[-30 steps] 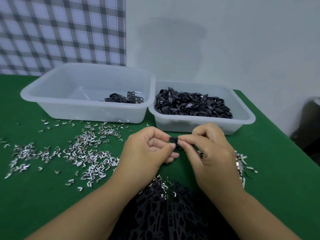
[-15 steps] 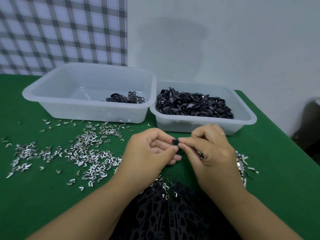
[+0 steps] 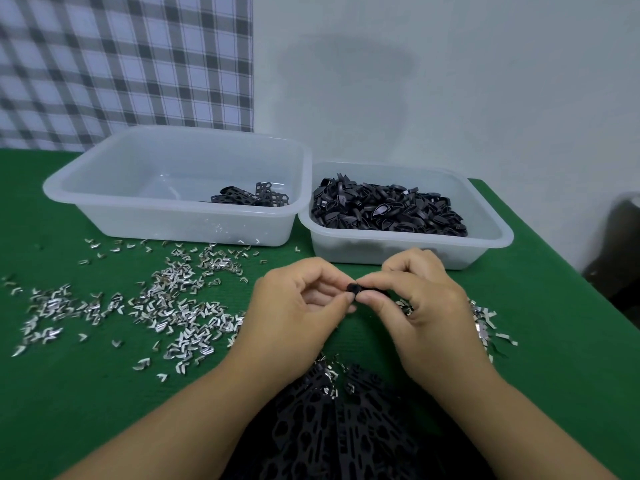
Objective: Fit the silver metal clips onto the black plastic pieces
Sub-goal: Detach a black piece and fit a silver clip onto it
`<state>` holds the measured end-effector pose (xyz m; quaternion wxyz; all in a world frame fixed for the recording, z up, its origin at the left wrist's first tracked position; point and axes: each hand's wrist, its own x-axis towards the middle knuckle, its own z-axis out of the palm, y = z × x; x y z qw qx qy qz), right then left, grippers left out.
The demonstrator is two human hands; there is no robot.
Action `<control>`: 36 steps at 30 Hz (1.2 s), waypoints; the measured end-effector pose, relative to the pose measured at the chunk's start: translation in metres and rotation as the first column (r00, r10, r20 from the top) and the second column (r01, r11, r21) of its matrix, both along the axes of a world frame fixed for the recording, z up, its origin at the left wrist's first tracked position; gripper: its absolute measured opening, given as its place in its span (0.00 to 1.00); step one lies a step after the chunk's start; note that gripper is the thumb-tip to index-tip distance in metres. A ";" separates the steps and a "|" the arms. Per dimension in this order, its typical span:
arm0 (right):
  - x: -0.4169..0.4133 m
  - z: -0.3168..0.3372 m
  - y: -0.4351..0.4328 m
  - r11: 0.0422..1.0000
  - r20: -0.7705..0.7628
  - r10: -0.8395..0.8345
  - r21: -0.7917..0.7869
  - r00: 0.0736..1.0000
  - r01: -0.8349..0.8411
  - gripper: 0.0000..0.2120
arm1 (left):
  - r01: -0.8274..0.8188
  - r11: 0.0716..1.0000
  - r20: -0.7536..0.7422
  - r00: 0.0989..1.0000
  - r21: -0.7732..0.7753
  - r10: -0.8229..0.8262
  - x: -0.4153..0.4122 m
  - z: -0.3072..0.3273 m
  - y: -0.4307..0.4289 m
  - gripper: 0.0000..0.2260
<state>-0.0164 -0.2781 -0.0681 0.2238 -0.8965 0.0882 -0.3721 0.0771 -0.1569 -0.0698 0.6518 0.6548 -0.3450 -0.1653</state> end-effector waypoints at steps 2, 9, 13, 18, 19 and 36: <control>0.001 0.000 0.001 0.999 0.011 -0.014 -0.038 1.000 0.015 0.04 | -0.004 1.000 -0.013 1.000 -0.008 0.003 0.000 0.000 0.000 0.11; 0.004 0.002 0.005 0.999 0.028 -0.037 0.018 0.999 0.036 0.11 | -0.090 0.995 -0.045 0.995 -0.053 0.087 0.002 -0.001 -0.001 0.09; -0.001 0.004 0.007 1.000 -0.006 0.013 -0.024 1.000 -0.013 0.08 | -0.216 0.969 -0.143 0.969 -0.117 0.199 0.009 -0.004 -0.001 0.09; 0.006 -0.003 0.011 0.986 -0.346 0.136 -0.041 0.928 -0.160 0.07 | -0.227 0.963 -0.163 0.966 -0.145 0.203 0.010 -0.005 -0.002 0.11; 0.008 -0.003 0.011 0.985 -0.383 0.144 -0.036 0.912 -0.171 0.08 | -0.229 0.962 -0.171 0.964 -0.147 0.203 0.010 -0.006 -0.002 0.11; -0.002 0.000 0.007 0.996 -0.212 0.079 0.062 0.974 -0.067 0.04 | -0.169 0.974 -0.203 0.970 -0.150 0.137 0.011 -0.007 -0.002 0.09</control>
